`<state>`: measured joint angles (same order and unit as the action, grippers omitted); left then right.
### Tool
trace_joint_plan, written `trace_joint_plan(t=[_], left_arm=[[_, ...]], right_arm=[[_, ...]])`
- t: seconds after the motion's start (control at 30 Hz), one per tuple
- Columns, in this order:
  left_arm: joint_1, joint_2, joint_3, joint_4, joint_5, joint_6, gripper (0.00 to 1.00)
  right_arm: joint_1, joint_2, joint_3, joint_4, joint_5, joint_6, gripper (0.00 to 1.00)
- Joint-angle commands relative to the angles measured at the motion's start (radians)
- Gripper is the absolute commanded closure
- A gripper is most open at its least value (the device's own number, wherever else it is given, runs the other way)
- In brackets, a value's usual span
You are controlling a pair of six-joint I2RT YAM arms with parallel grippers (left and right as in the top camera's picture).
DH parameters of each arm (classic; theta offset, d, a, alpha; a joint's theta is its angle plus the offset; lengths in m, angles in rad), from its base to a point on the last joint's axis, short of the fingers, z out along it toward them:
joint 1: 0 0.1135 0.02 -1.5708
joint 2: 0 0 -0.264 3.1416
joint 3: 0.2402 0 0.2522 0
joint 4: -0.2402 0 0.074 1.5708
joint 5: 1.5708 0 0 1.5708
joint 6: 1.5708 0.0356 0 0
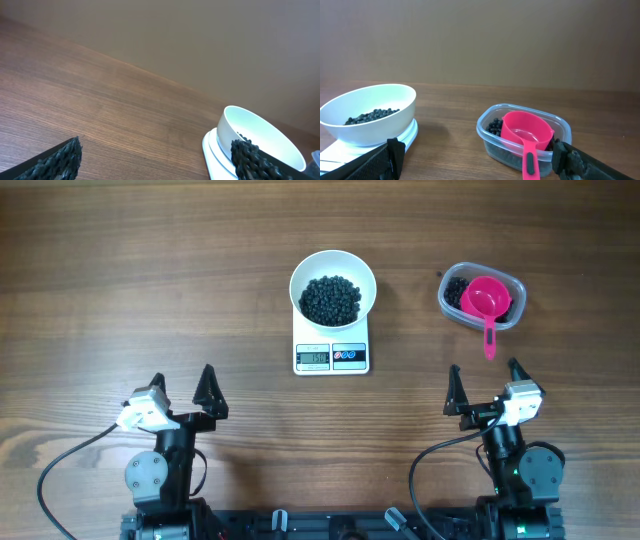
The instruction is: Scoop item into bowl and weigh 150g on scale
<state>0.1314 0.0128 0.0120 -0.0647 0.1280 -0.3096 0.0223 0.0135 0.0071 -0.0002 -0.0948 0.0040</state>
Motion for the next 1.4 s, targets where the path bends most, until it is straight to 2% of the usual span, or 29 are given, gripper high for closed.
trace_joint_plan(t=[0.0, 1.37], left_arm=[[-0.005, -0.010, -0.006, -0.004, -0.010, -0.013, 0.00], [-0.051, -0.004, -0.006, -0.003, -0.010, -0.013, 0.00]], right_arm=[[-0.004, -0.009, -0.002, 0.002, 0.017, 0.019, 0.00], [-0.004, -0.009, -0.002, 0.003, 0.017, 0.020, 0.00]])
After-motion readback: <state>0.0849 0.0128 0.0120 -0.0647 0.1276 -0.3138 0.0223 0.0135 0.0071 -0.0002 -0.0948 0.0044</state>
